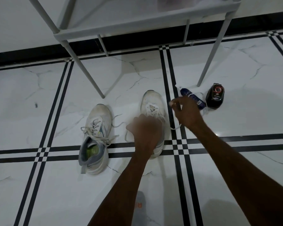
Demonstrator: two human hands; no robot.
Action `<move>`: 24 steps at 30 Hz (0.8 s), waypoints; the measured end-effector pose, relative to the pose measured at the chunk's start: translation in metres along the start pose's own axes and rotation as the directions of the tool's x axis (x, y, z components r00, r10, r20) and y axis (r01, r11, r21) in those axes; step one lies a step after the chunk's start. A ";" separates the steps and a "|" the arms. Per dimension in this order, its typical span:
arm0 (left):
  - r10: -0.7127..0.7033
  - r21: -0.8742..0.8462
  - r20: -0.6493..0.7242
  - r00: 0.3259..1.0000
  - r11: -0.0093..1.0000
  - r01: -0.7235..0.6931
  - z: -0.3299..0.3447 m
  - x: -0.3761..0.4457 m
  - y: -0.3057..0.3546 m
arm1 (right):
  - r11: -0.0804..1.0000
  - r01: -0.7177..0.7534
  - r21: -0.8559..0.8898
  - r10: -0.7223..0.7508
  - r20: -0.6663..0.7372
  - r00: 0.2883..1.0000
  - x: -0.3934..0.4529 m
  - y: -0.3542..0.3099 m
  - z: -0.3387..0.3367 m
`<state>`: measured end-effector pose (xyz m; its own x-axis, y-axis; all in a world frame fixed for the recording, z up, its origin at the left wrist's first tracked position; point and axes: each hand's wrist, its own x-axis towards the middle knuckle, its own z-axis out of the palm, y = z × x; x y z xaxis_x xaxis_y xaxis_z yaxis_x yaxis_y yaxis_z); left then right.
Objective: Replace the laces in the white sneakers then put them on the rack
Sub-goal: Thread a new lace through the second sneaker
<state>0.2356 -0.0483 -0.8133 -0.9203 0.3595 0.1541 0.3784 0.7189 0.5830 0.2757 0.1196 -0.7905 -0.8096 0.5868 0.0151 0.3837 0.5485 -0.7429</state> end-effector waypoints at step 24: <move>0.016 -0.136 0.023 1.000 0.991 -0.013 -0.024 0.019 -0.022 | 0.978 -0.201 0.056 0.146 0.503 0.852 -0.011 -0.027 0.007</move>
<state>0.2070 -0.0716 -0.8041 -0.9118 0.3843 0.1450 0.3730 0.6271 0.6838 0.2709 0.0943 -0.7750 -0.8570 0.2807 -0.4322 0.5130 0.3856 -0.7669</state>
